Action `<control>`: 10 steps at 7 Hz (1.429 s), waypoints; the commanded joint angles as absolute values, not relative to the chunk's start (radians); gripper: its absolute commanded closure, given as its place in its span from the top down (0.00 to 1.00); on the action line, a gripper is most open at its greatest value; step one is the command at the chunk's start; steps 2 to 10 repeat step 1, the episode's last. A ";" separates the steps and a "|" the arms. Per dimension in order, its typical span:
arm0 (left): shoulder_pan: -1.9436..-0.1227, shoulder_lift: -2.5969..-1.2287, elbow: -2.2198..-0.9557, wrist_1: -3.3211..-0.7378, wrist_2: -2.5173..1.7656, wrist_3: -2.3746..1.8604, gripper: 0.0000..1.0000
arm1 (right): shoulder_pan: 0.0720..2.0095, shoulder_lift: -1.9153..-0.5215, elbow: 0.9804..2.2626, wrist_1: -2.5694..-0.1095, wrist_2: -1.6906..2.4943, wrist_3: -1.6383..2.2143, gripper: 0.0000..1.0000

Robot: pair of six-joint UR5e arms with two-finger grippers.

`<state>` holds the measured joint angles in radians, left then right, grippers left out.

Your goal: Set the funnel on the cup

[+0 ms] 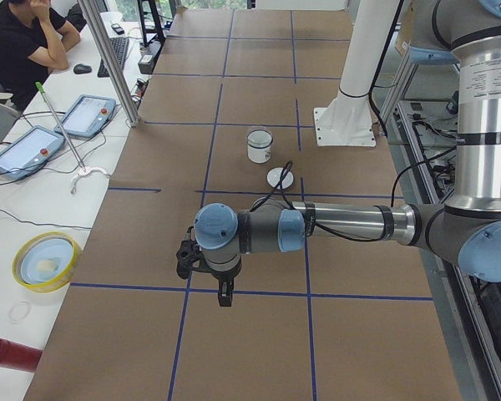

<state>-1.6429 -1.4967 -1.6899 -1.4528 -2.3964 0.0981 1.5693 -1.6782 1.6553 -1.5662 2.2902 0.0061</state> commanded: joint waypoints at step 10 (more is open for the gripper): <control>-1.643 -1.500 -1.692 -1.450 -2.398 0.098 1.00 | 1.569 -1.678 1.657 -1.566 2.290 0.006 1.00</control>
